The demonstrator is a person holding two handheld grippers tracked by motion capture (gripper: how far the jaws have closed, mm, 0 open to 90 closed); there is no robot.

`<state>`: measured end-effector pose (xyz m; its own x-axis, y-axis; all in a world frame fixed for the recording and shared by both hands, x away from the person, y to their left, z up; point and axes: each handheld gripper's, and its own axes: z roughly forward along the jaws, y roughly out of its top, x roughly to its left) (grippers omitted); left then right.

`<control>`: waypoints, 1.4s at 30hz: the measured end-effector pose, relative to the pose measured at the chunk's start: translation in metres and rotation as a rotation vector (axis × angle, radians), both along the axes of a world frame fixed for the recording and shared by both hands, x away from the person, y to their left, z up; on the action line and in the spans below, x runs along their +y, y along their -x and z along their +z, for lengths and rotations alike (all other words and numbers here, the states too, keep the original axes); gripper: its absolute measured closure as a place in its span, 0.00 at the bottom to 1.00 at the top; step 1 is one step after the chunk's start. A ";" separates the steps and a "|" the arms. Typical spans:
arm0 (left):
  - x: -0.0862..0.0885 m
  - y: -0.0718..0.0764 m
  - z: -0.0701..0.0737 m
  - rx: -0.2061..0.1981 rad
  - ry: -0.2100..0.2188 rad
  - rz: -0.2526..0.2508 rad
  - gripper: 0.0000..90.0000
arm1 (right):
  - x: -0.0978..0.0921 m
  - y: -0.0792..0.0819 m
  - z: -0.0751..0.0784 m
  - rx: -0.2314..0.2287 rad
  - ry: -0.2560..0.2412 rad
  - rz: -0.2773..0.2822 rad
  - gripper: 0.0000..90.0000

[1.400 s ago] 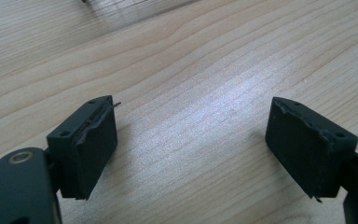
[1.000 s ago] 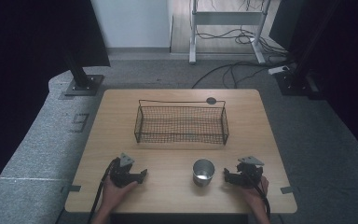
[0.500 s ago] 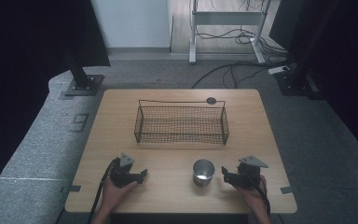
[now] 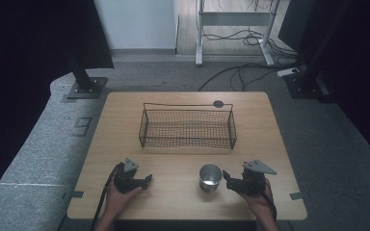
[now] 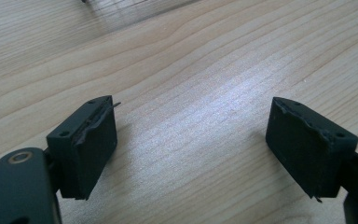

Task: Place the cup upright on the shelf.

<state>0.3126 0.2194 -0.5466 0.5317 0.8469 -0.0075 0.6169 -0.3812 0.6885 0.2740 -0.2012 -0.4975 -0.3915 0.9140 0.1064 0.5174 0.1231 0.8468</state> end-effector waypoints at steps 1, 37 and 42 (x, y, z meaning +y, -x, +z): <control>0.000 0.000 0.000 0.000 0.001 0.000 0.18 | 0.001 0.001 0.002 -0.008 -0.008 0.010 0.12; 0.000 0.000 0.000 -0.001 -0.001 0.000 0.18 | 0.046 0.010 0.017 -0.048 -0.002 0.141 0.10; 0.000 0.000 0.000 -0.001 -0.001 0.000 0.18 | 0.050 0.009 0.013 -0.034 0.007 0.147 0.07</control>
<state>0.3125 0.2192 -0.5466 0.5316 0.8470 -0.0060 0.6163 -0.3820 0.6886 0.2651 -0.1512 -0.4847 -0.5245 0.8472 0.0848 0.4644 0.2012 0.8625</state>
